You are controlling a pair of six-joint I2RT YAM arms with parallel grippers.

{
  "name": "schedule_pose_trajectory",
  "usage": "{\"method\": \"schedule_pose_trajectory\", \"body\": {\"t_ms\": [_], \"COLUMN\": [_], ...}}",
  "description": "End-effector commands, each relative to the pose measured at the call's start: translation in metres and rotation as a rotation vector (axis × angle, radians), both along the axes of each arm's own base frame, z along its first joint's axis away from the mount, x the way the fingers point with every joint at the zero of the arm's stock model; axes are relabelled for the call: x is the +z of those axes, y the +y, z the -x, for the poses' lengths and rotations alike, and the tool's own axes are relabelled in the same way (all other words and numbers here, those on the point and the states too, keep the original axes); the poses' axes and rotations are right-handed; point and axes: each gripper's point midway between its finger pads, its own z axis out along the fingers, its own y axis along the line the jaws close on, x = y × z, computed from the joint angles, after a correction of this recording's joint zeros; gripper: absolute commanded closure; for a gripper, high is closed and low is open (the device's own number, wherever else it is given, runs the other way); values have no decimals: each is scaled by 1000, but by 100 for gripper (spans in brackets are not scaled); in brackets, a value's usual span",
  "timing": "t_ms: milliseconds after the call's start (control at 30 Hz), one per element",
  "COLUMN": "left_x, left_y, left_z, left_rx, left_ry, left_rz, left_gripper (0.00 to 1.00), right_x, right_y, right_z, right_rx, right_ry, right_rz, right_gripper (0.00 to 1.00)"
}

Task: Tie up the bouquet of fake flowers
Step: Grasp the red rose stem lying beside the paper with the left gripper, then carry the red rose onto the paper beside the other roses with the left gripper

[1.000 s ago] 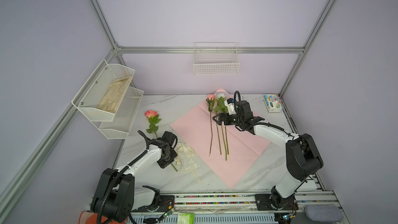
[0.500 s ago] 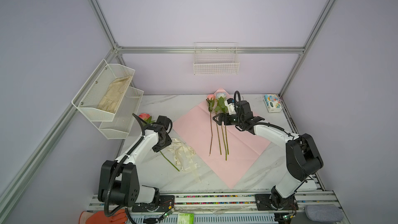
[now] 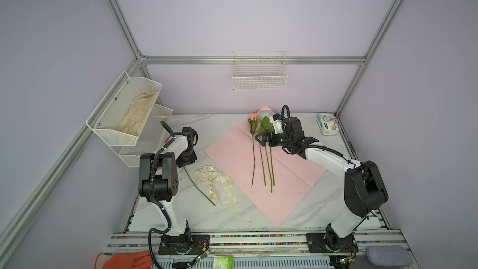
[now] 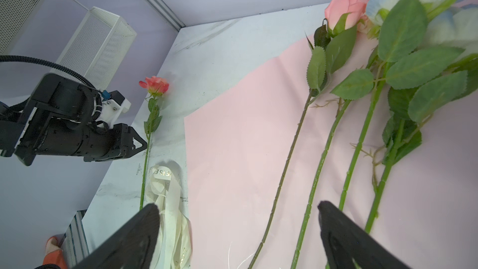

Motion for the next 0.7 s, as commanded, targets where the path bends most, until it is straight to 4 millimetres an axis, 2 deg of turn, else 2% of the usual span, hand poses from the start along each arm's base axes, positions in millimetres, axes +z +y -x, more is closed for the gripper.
{"method": "schedule_pose_trajectory", "body": {"t_ms": [0,100,167,300,400,500,567,667], "left_x": [21,7,-1,-10,-11,-7,3,33], "left_y": [11,10,9,6,2,-1,-4,-10], "left_z": [-30,-31,-29,-28,-26,-23,-24,-25], "left_rx": [-6,1,-1,-10,-24,-42,-64,-110], "left_ry": [-98,-80,-61,-56,-48,-53,-71,-95], "left_rz": [-14,10,22,37,62,70,76,57], "left_gripper": [62,66,72,73,80,90,94,97], "right_x": [1,0,0,1,1,4,6,10], "right_y": [4,6,6,8,6,3,2,-2], "right_z": [-1,-3,-4,-2,-1,0,2,3], "right_rx": [5,9,9,21,19,10,7,-11], "right_ry": [6,12,10,10,9,-1,-6,-16], "right_rz": [1,-2,-3,-5,0,2,2,7], "right_gripper": [3,3,3,3,3,3,3,3]}}
